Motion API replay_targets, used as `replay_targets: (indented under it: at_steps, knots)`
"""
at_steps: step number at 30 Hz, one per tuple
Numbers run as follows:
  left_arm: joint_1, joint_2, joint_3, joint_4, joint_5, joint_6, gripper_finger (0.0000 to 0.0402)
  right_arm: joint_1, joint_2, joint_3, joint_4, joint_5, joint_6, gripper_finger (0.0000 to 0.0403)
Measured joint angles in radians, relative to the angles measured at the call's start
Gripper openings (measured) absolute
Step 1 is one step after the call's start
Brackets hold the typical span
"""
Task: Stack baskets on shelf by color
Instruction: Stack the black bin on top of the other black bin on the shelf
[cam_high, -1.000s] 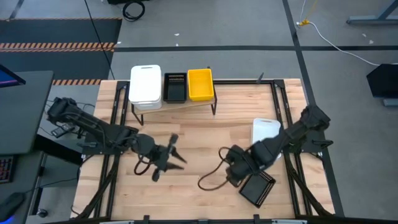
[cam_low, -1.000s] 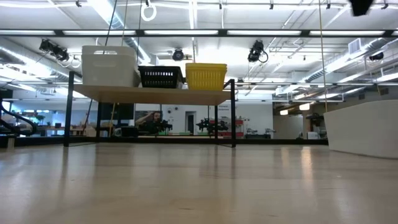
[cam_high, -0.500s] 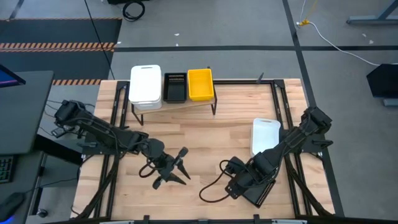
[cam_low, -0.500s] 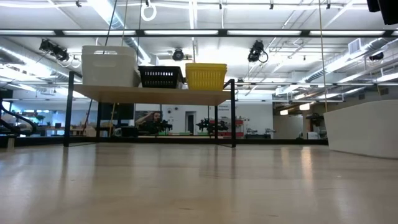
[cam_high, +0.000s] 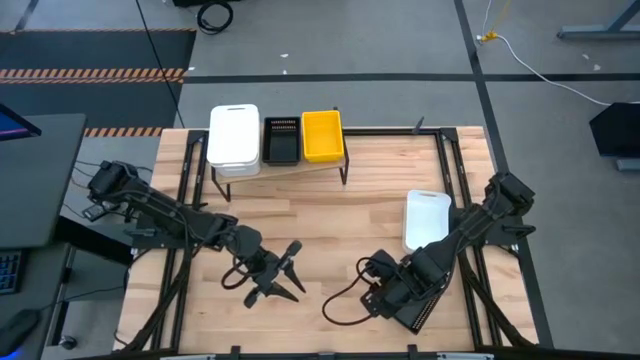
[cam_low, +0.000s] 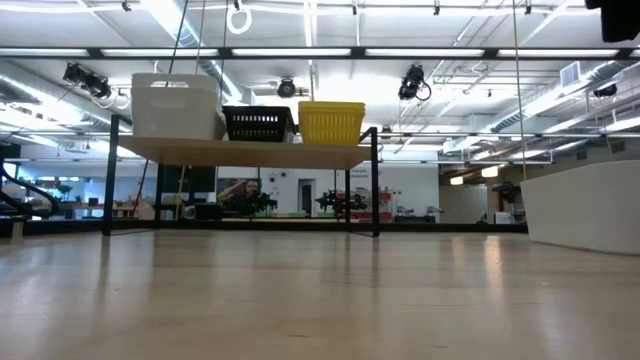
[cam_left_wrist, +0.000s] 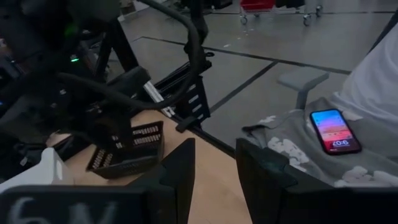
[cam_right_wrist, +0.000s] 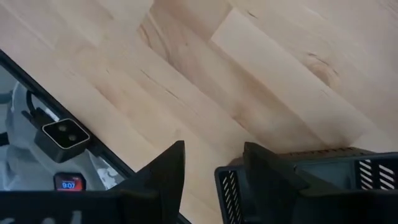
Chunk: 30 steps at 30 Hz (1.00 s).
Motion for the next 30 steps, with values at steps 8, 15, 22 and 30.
replay_targets:
  at_steps: [8, 15, 22, 30]
  knots:
    - [0.0, 0.0, 0.0, 0.006, -0.008, -0.026, 0.0121, 0.032, 0.0, 0.0, -0.072, -0.042, 0.002, 0.0167]
    - [0.001, -0.001, 0.0, 0.0, -0.021, -0.045, 0.0121, 0.053, 0.002, 0.0, -0.147, -0.14, 0.017, 0.0165]
    - [0.005, -0.047, 0.0, -0.083, -0.064, -0.045, 0.0121, 0.071, 0.033, -0.005, -0.188, -0.155, -0.032, 0.0165]
    - [0.005, -0.08, -0.001, -0.197, -0.064, -0.093, 0.0121, 0.072, 0.049, -0.009, -0.163, -0.152, -0.029, 0.0165]
